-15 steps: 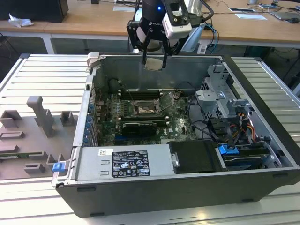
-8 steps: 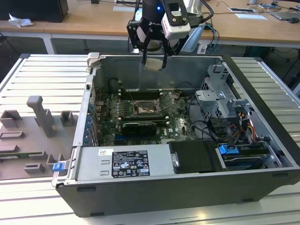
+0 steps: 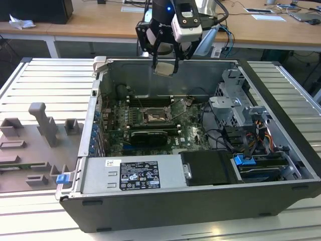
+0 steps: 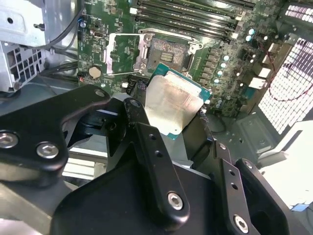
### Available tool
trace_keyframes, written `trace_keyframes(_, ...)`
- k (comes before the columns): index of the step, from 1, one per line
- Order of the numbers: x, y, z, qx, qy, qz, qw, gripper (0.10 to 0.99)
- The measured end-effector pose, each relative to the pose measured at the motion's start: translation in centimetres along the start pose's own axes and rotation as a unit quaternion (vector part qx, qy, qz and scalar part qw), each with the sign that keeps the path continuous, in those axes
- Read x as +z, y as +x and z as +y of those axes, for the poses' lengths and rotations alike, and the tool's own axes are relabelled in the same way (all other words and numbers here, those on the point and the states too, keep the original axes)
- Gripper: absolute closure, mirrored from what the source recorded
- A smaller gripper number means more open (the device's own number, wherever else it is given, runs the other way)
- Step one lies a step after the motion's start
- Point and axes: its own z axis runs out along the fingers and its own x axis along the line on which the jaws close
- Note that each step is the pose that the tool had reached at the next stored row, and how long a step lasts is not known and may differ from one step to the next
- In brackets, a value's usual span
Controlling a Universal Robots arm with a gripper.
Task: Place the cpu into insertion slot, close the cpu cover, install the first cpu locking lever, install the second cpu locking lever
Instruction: 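Place the cpu into insertion slot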
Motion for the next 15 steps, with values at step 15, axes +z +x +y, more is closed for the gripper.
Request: trace_keyframes(15, 0.06, 0.0, 0.0, 0.075, -0.0014, -0.0067, 0.9971, 0.545)
